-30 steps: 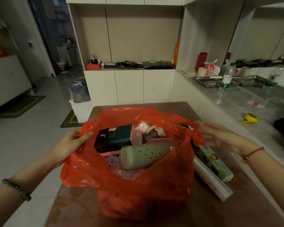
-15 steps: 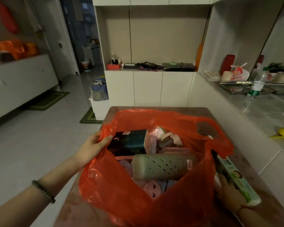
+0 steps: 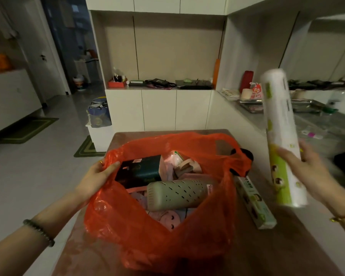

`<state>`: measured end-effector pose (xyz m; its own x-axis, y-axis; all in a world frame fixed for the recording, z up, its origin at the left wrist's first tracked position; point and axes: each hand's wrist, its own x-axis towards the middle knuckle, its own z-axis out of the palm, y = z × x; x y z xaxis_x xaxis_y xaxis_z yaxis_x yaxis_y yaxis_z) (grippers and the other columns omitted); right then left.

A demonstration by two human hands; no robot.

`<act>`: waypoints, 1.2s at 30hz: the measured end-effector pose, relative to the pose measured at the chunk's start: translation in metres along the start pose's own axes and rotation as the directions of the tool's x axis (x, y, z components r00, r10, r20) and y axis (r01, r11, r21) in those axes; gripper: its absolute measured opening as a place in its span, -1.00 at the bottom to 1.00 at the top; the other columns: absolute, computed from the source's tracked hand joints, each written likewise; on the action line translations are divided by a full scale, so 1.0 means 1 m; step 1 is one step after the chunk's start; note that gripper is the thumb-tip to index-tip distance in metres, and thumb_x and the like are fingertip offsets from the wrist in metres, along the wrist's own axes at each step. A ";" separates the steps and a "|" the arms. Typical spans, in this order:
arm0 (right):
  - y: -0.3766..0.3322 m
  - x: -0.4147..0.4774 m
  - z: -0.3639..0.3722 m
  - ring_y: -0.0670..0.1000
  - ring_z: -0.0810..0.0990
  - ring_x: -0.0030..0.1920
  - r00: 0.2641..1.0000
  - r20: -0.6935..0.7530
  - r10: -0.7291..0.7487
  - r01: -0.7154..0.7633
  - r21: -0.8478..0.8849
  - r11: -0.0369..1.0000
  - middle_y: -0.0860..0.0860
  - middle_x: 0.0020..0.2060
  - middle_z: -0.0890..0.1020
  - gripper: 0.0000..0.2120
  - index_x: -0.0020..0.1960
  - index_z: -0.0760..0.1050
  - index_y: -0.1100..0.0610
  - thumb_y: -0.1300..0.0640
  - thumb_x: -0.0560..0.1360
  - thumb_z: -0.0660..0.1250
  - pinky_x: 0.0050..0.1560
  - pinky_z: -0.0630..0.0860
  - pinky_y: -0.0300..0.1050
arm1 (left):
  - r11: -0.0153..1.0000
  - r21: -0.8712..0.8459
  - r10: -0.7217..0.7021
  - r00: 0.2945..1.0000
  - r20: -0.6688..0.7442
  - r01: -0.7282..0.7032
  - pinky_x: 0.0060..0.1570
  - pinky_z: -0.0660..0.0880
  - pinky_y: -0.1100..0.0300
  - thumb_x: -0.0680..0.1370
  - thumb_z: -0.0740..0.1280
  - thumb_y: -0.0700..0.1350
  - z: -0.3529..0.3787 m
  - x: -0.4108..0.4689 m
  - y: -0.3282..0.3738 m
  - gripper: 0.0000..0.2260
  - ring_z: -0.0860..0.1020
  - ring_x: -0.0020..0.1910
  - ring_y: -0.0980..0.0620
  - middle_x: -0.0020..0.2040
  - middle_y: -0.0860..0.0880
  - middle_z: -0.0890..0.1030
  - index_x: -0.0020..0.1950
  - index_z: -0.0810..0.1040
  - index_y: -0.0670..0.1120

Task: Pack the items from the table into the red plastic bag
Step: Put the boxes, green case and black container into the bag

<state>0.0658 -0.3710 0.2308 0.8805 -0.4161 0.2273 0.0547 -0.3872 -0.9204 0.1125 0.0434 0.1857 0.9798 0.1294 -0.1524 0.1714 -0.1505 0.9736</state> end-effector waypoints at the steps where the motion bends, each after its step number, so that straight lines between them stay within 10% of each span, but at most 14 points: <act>1: -0.026 -0.006 -0.004 0.04 0.59 -0.31 0.999 0.049 -0.016 0.009 0.138 0.990 0.12 -0.06 0.59 -0.64 0.25 0.37 0.05 0.07 0.49 0.31 -0.32 0.56 -0.08 | 1.000 0.009 0.003 1.000 -0.001 -0.003 -0.43 0.60 0.19 0.54 0.26 -0.03 0.000 -0.001 0.000 -0.78 0.61 -0.26 -0.07 -0.15 -0.11 0.62 0.14 0.44 -0.08; 6: -0.105 -0.046 0.019 -0.07 0.62 -0.44 0.905 0.409 -0.119 -0.058 0.395 0.917 0.01 -0.36 0.67 -0.32 -0.03 0.52 0.04 -0.28 -0.05 0.50 -0.40 0.59 -0.17 | 0.997 0.053 0.062 0.998 -0.012 -0.062 0.07 0.54 -0.11 0.53 0.28 0.01 -0.007 -0.006 0.001 -0.68 0.61 -0.14 -0.14 0.01 -0.20 0.65 0.19 0.51 -0.14; 10: -0.106 -0.068 0.092 -0.13 0.63 -0.37 0.906 0.398 -0.145 -0.027 0.396 0.918 -0.07 -0.25 0.66 -0.80 0.00 0.45 -0.06 0.03 0.39 0.35 -0.39 0.58 -0.23 | 0.997 0.042 0.069 0.997 -0.034 -0.068 -0.08 0.55 0.02 0.54 0.27 0.00 -0.011 -0.007 0.002 -0.67 0.59 -0.20 -0.08 -0.01 -0.20 0.63 0.20 0.48 -0.20; 20: -0.058 -0.027 0.172 -0.02 0.44 0.17 0.794 0.498 -0.349 0.420 -0.034 0.907 -0.09 0.15 0.36 -0.34 0.33 0.22 0.03 0.28 0.35 0.44 0.02 0.52 -0.25 | 0.997 -0.031 0.067 0.991 -0.115 -0.071 -0.26 0.51 0.10 0.57 0.22 -0.03 -0.020 -0.007 0.003 -0.72 0.53 -0.32 -0.04 -0.11 -0.17 0.57 0.15 0.48 -0.19; 23: -0.036 -0.012 0.179 -0.01 0.39 0.29 0.702 0.659 -0.272 0.580 -0.307 0.755 -0.06 0.28 0.45 -0.37 0.34 0.30 -0.01 0.28 0.34 0.42 0.42 0.19 0.22 | 0.995 -0.026 0.092 0.984 -0.152 -0.097 -0.05 0.52 0.03 0.57 0.20 0.00 -0.023 -0.005 0.004 -0.70 0.57 -0.17 -0.12 -0.04 -0.18 0.59 0.16 0.48 -0.20; 29: 0.009 -0.004 0.195 0.08 0.14 0.47 0.551 0.832 0.055 0.750 -0.524 0.403 0.00 0.44 0.29 -0.38 0.44 0.21 -0.06 0.23 0.45 0.30 0.44 -0.08 0.04 | 0.990 0.016 0.143 0.984 -0.109 -0.142 0.09 0.51 0.02 0.58 0.20 -0.01 -0.021 -0.004 0.002 -0.87 0.59 -0.08 -0.07 -0.02 -0.13 0.62 0.02 0.47 -0.02; 36: 0.010 -0.019 0.209 0.04 0.42 0.32 0.468 0.883 -0.044 0.660 -0.316 0.681 0.05 0.35 0.45 -0.59 0.37 0.35 0.03 0.07 0.53 0.24 0.35 0.32 -0.10 | 0.899 0.402 0.206 0.978 -0.036 -0.175 0.00 0.53 0.06 0.54 0.24 0.05 -0.020 0.007 0.013 -0.68 0.60 -0.11 -0.06 -0.02 -0.13 0.64 0.15 0.49 -0.14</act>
<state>0.1478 -0.1952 0.1509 0.8251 0.5488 -0.1343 0.4698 -0.7984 -0.3767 0.1196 0.0623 0.2005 0.9898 0.1304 0.0576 0.0242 -0.5519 0.8336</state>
